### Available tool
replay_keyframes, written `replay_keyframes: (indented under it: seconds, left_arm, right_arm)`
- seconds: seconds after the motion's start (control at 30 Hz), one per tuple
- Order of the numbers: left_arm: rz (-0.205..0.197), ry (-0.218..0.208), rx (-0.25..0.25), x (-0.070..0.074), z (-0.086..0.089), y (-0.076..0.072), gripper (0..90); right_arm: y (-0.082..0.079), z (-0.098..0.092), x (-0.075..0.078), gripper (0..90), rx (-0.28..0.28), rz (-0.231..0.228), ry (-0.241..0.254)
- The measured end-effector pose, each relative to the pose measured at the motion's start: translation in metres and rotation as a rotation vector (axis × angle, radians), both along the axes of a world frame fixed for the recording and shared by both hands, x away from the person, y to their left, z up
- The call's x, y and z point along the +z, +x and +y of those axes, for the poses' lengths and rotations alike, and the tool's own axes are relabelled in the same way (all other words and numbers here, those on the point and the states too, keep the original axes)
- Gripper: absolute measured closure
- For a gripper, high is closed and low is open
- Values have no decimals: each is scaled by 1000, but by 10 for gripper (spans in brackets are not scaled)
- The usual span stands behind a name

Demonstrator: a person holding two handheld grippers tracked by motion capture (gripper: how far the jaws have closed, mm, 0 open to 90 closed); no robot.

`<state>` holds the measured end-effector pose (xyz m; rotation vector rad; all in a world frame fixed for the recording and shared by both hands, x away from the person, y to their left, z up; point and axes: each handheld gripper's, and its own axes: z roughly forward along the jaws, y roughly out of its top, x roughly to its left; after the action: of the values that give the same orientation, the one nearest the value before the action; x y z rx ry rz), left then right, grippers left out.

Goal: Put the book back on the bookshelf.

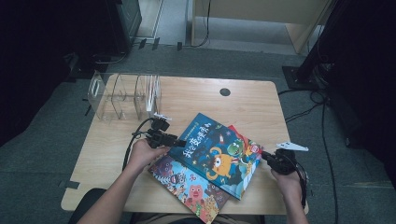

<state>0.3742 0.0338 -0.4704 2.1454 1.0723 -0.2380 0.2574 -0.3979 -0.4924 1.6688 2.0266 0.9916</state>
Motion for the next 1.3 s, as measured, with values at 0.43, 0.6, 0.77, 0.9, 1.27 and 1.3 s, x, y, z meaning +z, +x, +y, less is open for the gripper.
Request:
replay_keyframes:
  seconds: [0.43, 0.6, 0.77, 0.9, 1.27, 1.3]
  left_arm:
    - [23, 19, 24, -3, 14, -4, 369]
    - [10, 32, 42, -2, 21, -7, 373]
    - [12, 34, 54, -3, 27, -10, 373]
    - [15, 37, 62, -3, 31, -12, 373]
    - [22, 41, 85, -4, 42, -16, 378]
    - [23, 42, 85, -4, 43, -16, 379]
  right_arm:
    - [19, 10, -1, 900, 49, -21, -3]
    - [27, 16, -2, 900, 69, -25, -4]
    - [32, 21, -2, 900, 88, -25, -3]
    - [36, 25, -2, 900, 102, -25, -2]
    - [42, 37, -2, 898, 154, -13, -6]
    - [43, 39, -2, 897, 161, -18, -9]
